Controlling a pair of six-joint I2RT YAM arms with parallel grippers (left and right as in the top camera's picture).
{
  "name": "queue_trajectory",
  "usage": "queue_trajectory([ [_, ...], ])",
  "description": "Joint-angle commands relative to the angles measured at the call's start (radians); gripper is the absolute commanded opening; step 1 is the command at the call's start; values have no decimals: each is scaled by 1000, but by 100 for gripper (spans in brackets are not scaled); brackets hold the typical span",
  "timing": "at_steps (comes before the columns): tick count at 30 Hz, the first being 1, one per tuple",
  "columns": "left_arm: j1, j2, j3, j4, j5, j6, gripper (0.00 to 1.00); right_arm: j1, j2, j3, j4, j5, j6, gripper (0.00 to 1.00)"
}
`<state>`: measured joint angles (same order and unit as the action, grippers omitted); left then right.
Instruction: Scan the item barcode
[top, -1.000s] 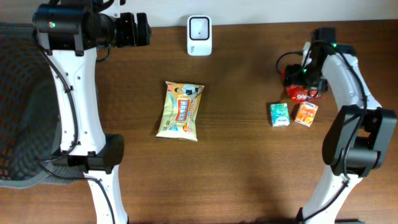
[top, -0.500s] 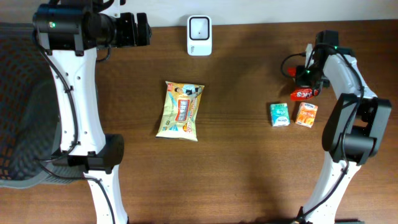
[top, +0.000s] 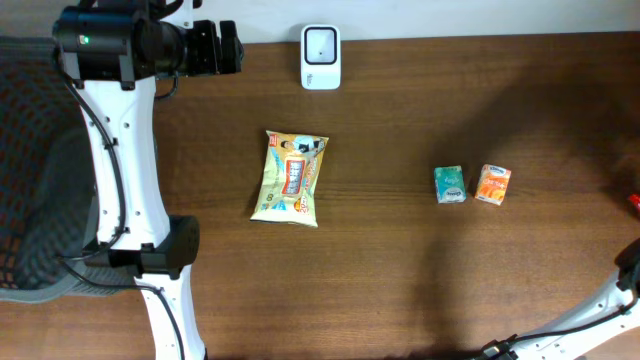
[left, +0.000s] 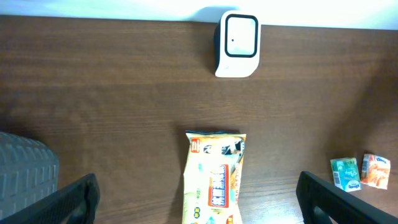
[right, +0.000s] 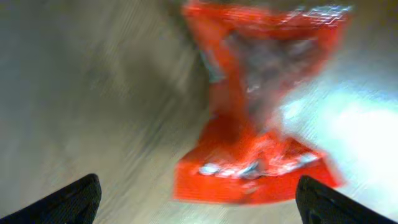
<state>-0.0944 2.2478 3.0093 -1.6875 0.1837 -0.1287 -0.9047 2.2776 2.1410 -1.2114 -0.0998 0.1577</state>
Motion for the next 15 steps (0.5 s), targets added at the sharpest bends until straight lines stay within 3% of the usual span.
queue_trajectory([
  [1,-3,-16,12,0,7,-6,99,26,-112,7,-83,-322,-53,99],
  [3,-3,-16,12,0,6,-6,99,87,-128,6,-266,-528,-271,99],
  [6,-8,-16,12,0,7,-6,99,253,-127,-78,-386,-369,-334,100],
  [10,-8,-16,12,0,6,-6,99,415,-127,-347,-246,-333,-333,96],
  [11,-8,-16,12,0,7,-6,99,449,-127,-452,-142,-332,-322,81],
  [13,-8,-16,12,0,7,-6,99,453,-127,-515,-55,-304,-284,69],
  [15,-8,-16,12,0,7,-6,99,453,-127,-589,47,-202,-228,66],
])
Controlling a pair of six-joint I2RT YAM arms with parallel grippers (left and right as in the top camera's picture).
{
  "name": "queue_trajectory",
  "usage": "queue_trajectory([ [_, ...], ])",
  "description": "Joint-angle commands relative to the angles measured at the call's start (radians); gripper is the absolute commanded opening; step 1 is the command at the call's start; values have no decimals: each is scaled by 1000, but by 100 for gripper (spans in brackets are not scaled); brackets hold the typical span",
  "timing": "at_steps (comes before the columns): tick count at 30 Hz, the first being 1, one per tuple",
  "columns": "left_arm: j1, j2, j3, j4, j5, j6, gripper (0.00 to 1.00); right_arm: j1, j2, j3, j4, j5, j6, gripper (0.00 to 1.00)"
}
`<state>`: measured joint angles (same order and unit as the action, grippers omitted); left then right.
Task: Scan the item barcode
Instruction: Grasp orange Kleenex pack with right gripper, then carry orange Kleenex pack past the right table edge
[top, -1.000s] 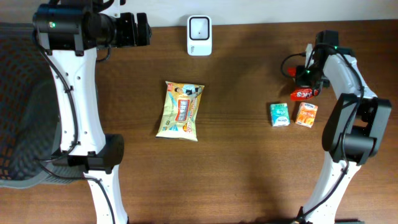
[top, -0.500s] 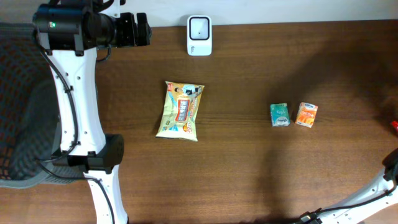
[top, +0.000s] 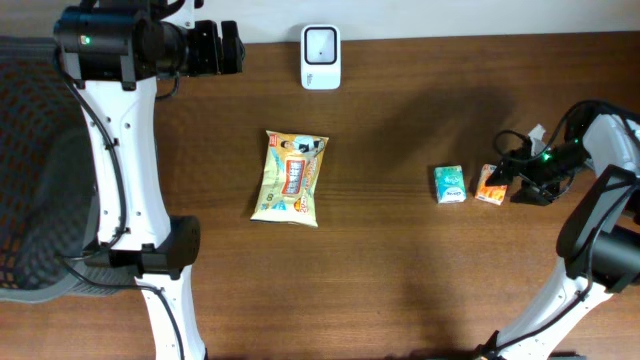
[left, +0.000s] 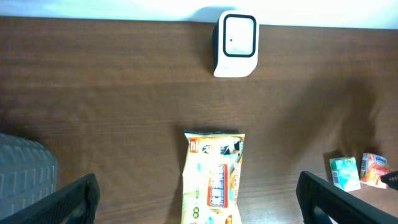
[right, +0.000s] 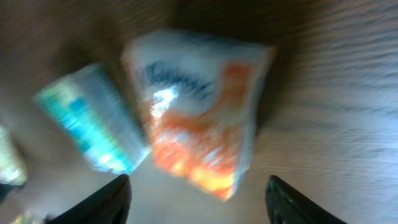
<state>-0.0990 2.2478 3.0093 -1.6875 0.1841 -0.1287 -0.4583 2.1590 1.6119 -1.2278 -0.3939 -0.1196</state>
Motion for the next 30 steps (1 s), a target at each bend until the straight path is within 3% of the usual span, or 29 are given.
queue_trajectory([
  [1,-3,-16,12,0,6,-6,99,7,-8,-85,98,88,47,64],
  [2,-3,-16,12,0,6,-6,99,7,-8,-116,143,71,45,60],
  [5,-3,-16,12,0,6,-6,99,7,-8,-165,272,31,46,59],
  [6,-3,-16,12,0,6,-6,99,6,-8,-165,289,31,46,46],
  [7,-3,-16,12,0,6,-6,99,7,-8,-165,301,28,46,27],
  [8,-3,-16,12,0,6,-6,99,7,-8,-165,297,-3,46,22],
  [9,-3,-16,12,0,6,-6,99,7,-8,-164,283,-127,46,4],
  [13,-3,-16,12,0,6,-6,99,13,-8,-164,217,-706,18,4],
  [14,-3,-16,12,0,6,-6,99,29,-8,-164,161,-896,-121,4],
  [15,-3,-16,12,0,6,-6,99,55,-8,-164,77,-984,-254,4],
  [18,-3,-16,12,0,6,-6,99,114,-8,-164,-34,-982,-445,4],
  [19,-3,-16,12,0,6,-6,99,173,-8,-164,-92,-919,-566,4],
  [23,-3,-16,12,0,6,-6,99,284,-8,-153,-56,-826,-567,4],
  [25,-3,-16,12,0,6,-6,99,303,-8,-84,14,-822,-391,4],
  [26,-3,-16,12,0,6,-6,99,318,-8,-15,79,-731,-259,4],
  [28,-2,-16,12,0,6,-6,99,396,-8,167,257,-178,198,4],
  [30,-2,-16,12,0,6,-6,99,515,-8,320,414,249,349,4],
])
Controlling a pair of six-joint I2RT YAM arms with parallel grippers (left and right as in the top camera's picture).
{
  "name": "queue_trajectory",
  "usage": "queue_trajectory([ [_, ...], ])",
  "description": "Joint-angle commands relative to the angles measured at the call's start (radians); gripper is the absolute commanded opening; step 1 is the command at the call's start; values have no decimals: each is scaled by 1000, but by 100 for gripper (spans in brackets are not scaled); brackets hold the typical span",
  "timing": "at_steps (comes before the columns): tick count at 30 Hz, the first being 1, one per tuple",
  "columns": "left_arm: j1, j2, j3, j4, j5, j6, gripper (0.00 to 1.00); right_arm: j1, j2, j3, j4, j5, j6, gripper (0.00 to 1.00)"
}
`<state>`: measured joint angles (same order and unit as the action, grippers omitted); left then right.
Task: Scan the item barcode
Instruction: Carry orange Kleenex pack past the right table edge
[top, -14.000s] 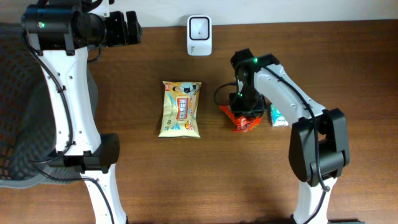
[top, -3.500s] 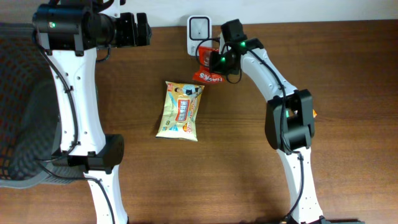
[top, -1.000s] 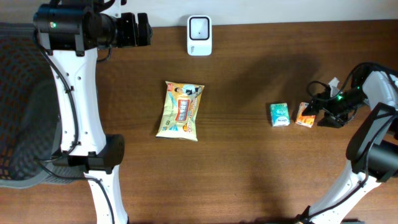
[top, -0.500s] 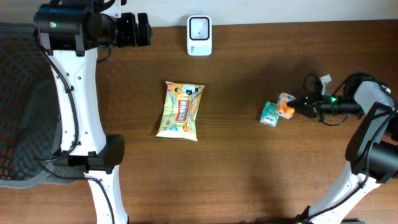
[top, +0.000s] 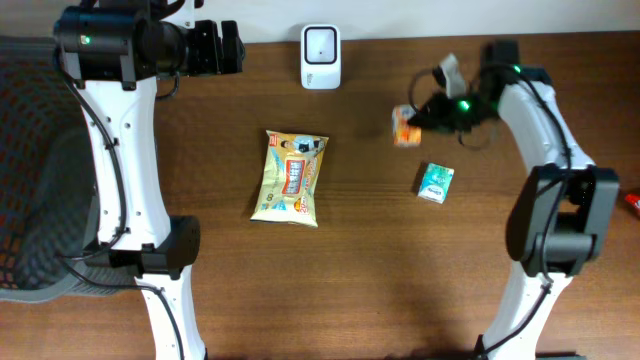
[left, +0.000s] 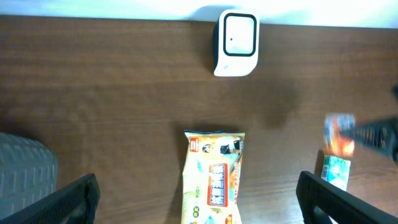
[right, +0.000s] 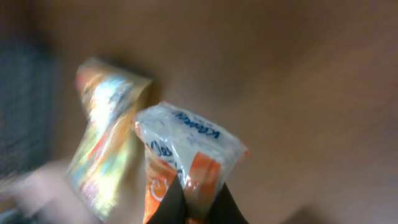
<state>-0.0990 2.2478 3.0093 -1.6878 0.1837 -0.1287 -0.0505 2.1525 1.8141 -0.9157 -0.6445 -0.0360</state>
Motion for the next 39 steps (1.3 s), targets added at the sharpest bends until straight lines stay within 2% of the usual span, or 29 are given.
queue_trajectory([
  [1,-1,-16,12,0,7,-6,99,161,-2,136,236,627,281,4],
  [3,-1,-16,12,0,7,-6,99,251,10,135,468,776,243,4],
  [5,-1,-16,12,0,6,-6,99,362,50,135,709,940,2,4],
  [8,-2,-16,12,0,7,-6,99,445,148,135,946,982,-500,4],
  [10,-2,-16,12,0,7,-6,99,451,196,135,993,982,-586,4],
  [14,-3,-16,12,0,6,-6,99,451,213,135,1024,863,-546,4],
  [18,-3,-16,12,0,7,-6,99,385,121,135,960,1013,-161,4],
  [21,-3,-16,12,0,6,-6,99,209,-3,135,743,1013,68,4],
  [22,-3,-16,12,0,7,-6,99,99,-38,135,602,967,105,4],
  [25,-3,-16,12,0,7,-6,99,-208,-43,135,203,970,105,4],
  [27,-3,-16,12,0,7,-6,99,-374,-24,132,42,952,106,4],
  [29,-3,-16,12,0,7,-6,99,-541,-10,81,-4,917,113,4],
  [31,-3,-16,12,0,7,-6,99,-620,-8,49,5,901,174,4],
  [33,-3,-16,12,0,7,-6,99,-691,-6,33,33,752,180,82],
  [34,-3,-16,12,0,7,-6,99,-705,-6,33,37,674,180,99],
  [36,-3,-16,12,0,6,-6,99,-697,-7,34,29,592,180,99],
  [37,-3,-16,12,0,7,-6,99,-689,-11,34,-3,476,172,99],
  [39,-2,-16,12,0,6,-6,99,-653,-16,34,-118,59,119,99],
])
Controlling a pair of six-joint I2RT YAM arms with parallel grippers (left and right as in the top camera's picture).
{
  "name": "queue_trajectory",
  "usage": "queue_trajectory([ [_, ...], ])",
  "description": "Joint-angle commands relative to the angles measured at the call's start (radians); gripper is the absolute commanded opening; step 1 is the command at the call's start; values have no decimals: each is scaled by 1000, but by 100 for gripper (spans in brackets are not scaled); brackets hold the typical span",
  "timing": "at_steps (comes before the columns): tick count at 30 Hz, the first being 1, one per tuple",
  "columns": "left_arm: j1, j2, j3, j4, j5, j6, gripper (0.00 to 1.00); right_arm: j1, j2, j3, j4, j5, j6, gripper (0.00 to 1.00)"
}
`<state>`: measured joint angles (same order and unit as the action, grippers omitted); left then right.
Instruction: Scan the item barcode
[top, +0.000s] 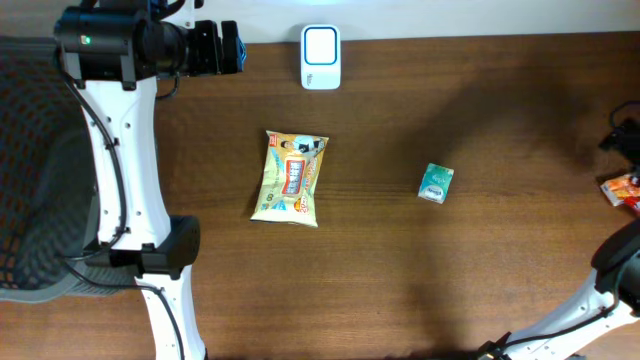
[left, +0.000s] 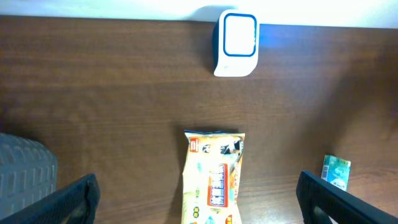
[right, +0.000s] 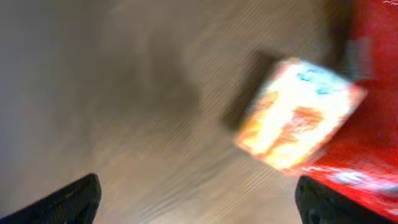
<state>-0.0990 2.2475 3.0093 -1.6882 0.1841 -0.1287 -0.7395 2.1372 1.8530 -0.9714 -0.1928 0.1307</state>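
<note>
The white scanner (top: 320, 57) stands at the table's far edge, its face lit blue-white (left: 236, 37). The orange tissue pack (top: 619, 187) lies at the far right, against a red bag (top: 633, 198). In the blurred right wrist view the orange pack (right: 298, 112) lies loose ahead of my open right gripper (right: 198, 208), which holds nothing. My left gripper (left: 198, 205) hangs open high over the table's far left, holding nothing.
A yellow snack bag (top: 290, 178) lies mid-table in front of the scanner. A small green tissue pack (top: 436, 183) lies right of centre. The left arm's white column (top: 125, 180) stands along the left side, beside a grey mesh chair (top: 30, 200).
My right gripper held the orange pack up near the scanner. Now the pack lies at the right edge by the red bag and the gripper is open. The scanner's face has lit up.
My right gripper was open over the red bag, with the orange and green packs side by side. Then it was at the orange pack. Then it held that pack near the scanner, the green pack shifted. Now the orange pack lies beside the red bag.
</note>
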Motion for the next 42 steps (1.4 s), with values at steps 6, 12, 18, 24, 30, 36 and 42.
queue_trajectory([
  [6,-3,-16,12,0,6,-6,99,405,1,-74,-426,-344,-369,99],
  [12,-3,-16,12,0,6,-6,99,566,2,-370,-98,-254,-60,65],
  [18,-3,-16,12,0,6,-6,99,585,1,-452,-9,-463,-51,4],
  [24,-3,-16,12,0,6,-6,99,669,1,-355,10,-1097,-359,4],
  [30,-3,-16,12,0,6,-6,99,944,1,129,205,243,134,4],
  [36,-3,-16,12,0,6,-6,99,1159,186,154,967,400,-733,4],
  [42,-4,-16,12,0,6,-6,99,1156,317,154,1074,336,-763,4],
])
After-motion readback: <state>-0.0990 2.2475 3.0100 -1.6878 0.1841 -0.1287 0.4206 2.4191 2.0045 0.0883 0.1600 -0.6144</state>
